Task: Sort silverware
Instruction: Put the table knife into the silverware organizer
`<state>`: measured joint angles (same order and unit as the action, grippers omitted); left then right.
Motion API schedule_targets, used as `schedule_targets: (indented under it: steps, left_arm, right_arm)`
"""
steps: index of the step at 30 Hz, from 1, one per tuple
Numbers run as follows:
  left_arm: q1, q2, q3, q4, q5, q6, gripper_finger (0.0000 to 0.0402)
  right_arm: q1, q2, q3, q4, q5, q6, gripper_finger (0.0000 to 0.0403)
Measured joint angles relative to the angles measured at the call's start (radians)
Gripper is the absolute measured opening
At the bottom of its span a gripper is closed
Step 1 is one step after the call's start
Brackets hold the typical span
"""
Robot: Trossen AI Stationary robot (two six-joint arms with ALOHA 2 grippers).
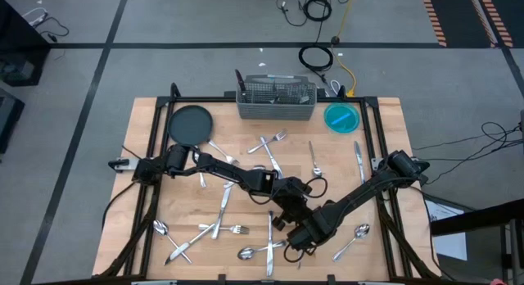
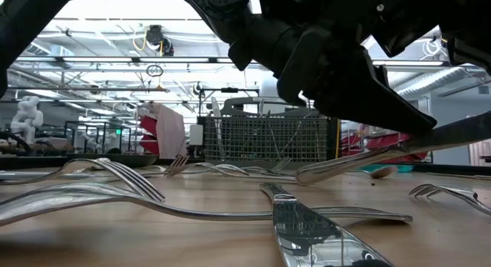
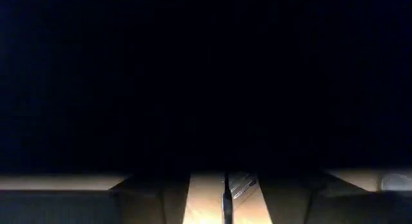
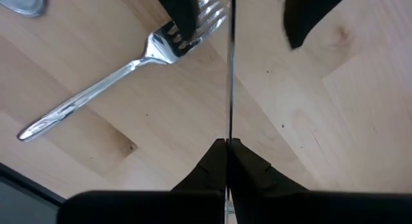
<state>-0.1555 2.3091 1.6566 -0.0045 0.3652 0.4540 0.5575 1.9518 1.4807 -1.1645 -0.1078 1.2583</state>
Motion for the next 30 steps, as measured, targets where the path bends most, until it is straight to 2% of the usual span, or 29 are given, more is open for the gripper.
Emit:
schedule_targets:
  steps: [8, 10, 22, 30]
  left_arm:
    - [0.002, -0.002, 0.000, -0.001, 0.009, 0.000, 0.0031]
    - [0.002, -0.004, 0.000, -0.003, 0.009, 0.000, 0.0010]
    - [0.014, -0.005, 0.001, -0.035, -0.030, -0.036, 0.0011]
    - [0.035, -0.005, 0.001, -0.083, 0.018, -0.035, 0.0069]
  right_arm:
    - [-0.009, 0.000, 0.036, -0.041, 0.019, -0.031, 0.0000]
    - [-0.012, 0.000, 0.051, -0.061, 0.021, -0.037, 0.0000]
    - [-0.013, 0.000, 0.072, -0.103, 0.056, -0.075, 0.0000]
    - [-0.013, 0.000, 0.074, -0.096, 0.060, -0.082, 0.0000]
